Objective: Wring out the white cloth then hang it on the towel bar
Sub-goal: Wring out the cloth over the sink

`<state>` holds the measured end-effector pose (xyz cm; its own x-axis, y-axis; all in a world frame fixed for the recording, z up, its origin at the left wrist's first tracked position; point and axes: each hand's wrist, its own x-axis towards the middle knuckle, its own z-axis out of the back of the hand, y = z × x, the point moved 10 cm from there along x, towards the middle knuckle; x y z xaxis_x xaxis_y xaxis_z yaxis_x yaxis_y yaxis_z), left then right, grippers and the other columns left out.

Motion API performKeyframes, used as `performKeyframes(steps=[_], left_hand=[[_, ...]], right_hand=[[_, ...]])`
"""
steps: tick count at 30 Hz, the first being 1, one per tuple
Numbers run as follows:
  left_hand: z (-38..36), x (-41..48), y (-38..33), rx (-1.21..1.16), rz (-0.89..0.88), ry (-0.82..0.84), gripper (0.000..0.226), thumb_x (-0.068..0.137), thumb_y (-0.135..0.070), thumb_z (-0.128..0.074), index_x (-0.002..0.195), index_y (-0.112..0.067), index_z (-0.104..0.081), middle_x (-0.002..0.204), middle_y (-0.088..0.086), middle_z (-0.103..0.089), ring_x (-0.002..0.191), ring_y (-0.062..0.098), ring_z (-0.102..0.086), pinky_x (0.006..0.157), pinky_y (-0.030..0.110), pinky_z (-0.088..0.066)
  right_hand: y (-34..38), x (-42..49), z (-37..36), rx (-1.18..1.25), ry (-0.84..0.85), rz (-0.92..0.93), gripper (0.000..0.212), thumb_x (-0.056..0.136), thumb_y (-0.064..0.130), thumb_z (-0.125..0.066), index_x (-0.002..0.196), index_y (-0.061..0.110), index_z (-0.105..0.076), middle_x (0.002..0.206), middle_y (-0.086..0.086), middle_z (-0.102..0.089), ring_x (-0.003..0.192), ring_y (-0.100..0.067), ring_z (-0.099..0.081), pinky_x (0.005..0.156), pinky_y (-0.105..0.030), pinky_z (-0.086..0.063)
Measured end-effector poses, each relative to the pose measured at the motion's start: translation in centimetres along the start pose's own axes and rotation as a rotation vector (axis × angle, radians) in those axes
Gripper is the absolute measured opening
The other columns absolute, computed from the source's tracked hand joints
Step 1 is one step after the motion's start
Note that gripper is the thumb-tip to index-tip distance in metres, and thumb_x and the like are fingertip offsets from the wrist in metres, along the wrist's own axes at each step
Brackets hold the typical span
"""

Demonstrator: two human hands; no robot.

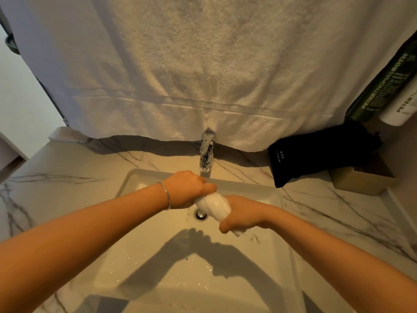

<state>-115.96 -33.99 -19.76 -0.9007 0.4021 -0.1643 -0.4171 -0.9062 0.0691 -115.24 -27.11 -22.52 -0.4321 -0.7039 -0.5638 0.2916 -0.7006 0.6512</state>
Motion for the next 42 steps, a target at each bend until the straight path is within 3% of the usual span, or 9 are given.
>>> performKeyframes(steps=[5, 9, 12, 22, 25, 28, 31, 37, 42], left_hand=[[-0.9, 0.2, 0.5, -0.436, 0.123, 0.098, 0.036, 0.076, -0.024, -0.069, 0.109, -0.014, -0.058, 0.107, 0.012, -0.068, 0.100, 0.026, -0.063, 0.084, 0.037, -0.053], [-2.0, -0.1, 0.1, -0.795, 0.221, 0.196, 0.031, 0.075, -0.020, -0.071, 0.101, -0.007, -0.060, 0.073, 0.007, -0.067, 0.053, 0.014, -0.061, 0.046, 0.016, -0.050], [-2.3, -0.3, -0.1, -0.976, 0.251, 0.197, 0.022, 0.076, -0.015, -0.070, 0.093, -0.004, -0.062, 0.051, -0.004, -0.058, 0.038, 0.008, -0.050, 0.039, 0.018, -0.044], [-5.5, -1.7, -3.8, -1.744, 0.263, 0.480, 0.009, 0.080, -0.010, -0.060, 0.078, -0.015, -0.052, 0.041, -0.007, -0.042, 0.031, 0.004, -0.034, 0.033, 0.012, -0.027], [-6.1, -1.4, -3.3, -1.617, 0.303, 0.443, 0.010, 0.079, -0.012, -0.063, 0.080, -0.014, -0.054, 0.043, -0.006, -0.046, 0.032, 0.005, -0.037, 0.034, 0.014, -0.031], [-4.9, 0.0, -0.8, -1.138, 0.335, 0.185, 0.010, 0.077, -0.015, -0.066, 0.083, -0.013, -0.058, 0.058, 0.003, -0.059, 0.037, 0.005, -0.050, 0.038, 0.018, -0.043], [-2.7, 1.3, -0.2, -0.669, 0.230, 0.009, 0.019, 0.076, -0.014, -0.063, 0.094, -0.007, -0.060, 0.083, 0.015, -0.069, 0.068, 0.020, -0.065, 0.062, 0.032, -0.056], [0.6, 0.9, -0.6, -0.384, 0.058, -0.202, 0.029, 0.071, -0.014, -0.063, 0.100, -0.016, -0.056, 0.092, 0.009, -0.068, 0.083, 0.027, -0.062, 0.070, 0.039, -0.055], [6.1, -0.9, -2.1, -0.328, -0.110, -0.617, 0.032, 0.063, -0.005, -0.073, 0.092, -0.005, -0.061, 0.084, 0.016, -0.067, 0.079, 0.031, -0.064, 0.062, 0.039, -0.058]], right_hand=[[0.7, 0.4, 2.1, -0.380, -0.245, 0.043, 0.041, 0.070, 0.018, -0.064, 0.109, 0.015, -0.052, 0.089, -0.006, -0.061, 0.072, -0.023, -0.056, 0.053, -0.028, -0.043], [1.5, 0.2, 3.0, -0.559, -0.372, 0.125, 0.036, 0.075, 0.023, -0.061, 0.108, 0.018, -0.050, 0.102, -0.009, -0.065, 0.087, -0.030, -0.060, 0.060, -0.032, -0.039], [2.6, -0.3, 3.6, -0.689, -0.473, 0.218, 0.036, 0.077, 0.025, -0.061, 0.108, 0.016, -0.044, 0.100, -0.011, -0.065, 0.084, -0.032, -0.060, 0.056, -0.033, -0.033], [4.1, -0.9, 3.2, -0.860, -0.589, 0.412, 0.039, 0.075, 0.025, -0.065, 0.104, 0.012, -0.044, 0.091, -0.015, -0.067, 0.075, -0.037, -0.060, 0.054, -0.032, -0.030], [3.5, -0.3, 3.1, -0.888, -0.563, 0.366, 0.038, 0.078, 0.027, -0.062, 0.107, 0.014, -0.041, 0.096, -0.012, -0.066, 0.080, -0.035, -0.061, 0.056, -0.032, -0.034], [2.4, 0.1, 3.7, -0.901, -0.547, 0.262, 0.044, 0.078, 0.032, -0.064, 0.110, 0.016, -0.038, 0.103, -0.010, -0.065, 0.087, -0.033, -0.060, 0.058, -0.035, -0.040], [0.7, 0.6, 3.8, -0.772, -0.412, 0.114, 0.068, 0.064, 0.053, -0.074, 0.107, 0.016, -0.036, 0.093, -0.004, -0.061, 0.081, -0.026, -0.058, 0.060, -0.034, -0.042], [-1.1, -0.5, 3.5, 0.129, -0.046, 0.000, 0.058, 0.059, 0.073, -0.059, 0.081, 0.020, -0.053, 0.075, 0.004, -0.057, 0.065, -0.011, -0.055, 0.058, -0.025, -0.044], [-3.5, -1.3, 0.6, 0.718, 0.241, -0.154, 0.062, 0.062, 0.062, -0.060, 0.105, 0.017, -0.060, 0.096, -0.010, -0.068, 0.086, -0.025, -0.066, 0.081, -0.043, -0.054]])
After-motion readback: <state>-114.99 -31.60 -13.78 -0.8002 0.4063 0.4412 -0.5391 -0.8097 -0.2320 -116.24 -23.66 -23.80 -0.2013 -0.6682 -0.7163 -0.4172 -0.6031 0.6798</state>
